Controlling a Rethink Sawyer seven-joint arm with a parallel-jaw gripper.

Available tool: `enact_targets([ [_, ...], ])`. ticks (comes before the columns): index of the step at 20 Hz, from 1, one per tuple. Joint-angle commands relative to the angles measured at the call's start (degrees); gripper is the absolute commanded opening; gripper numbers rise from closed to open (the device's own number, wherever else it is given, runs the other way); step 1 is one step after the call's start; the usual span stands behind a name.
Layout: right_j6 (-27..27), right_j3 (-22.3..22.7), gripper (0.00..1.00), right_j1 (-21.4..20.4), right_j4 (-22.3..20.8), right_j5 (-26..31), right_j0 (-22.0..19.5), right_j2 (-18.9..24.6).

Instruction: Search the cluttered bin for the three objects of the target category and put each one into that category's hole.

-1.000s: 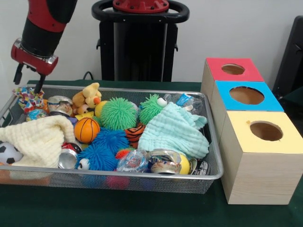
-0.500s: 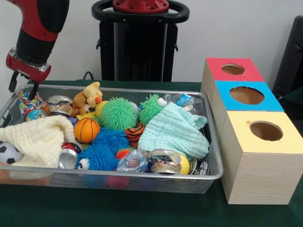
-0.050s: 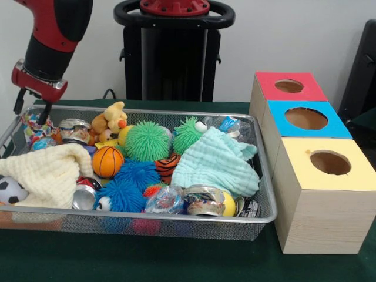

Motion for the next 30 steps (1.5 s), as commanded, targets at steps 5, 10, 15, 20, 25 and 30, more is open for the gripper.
enact_targets([
  [5, 12.2, 1.6, 1.00, 3.1, 4.1, -1.3, 3.4, 0.5],
  [10, 12.0, 1.4, 1.00, 3.5, 4.9, -1.2, 4.0, 0.2],
  [15, 11.8, 1.8, 0.00, 3.3, 4.9, -2.0, 3.2, 0.9],
  [20, 11.5, 1.8, 0.00, 3.1, 4.6, -2.0, 3.1, 1.3],
  [25, 11.4, 2.1, 0.00, 2.8, 4.5, -2.0, 2.9, 1.3],
  [30, 11.5, 2.6, 0.00, 2.4, 4.4, -2.2, 2.9, 1.3],
])
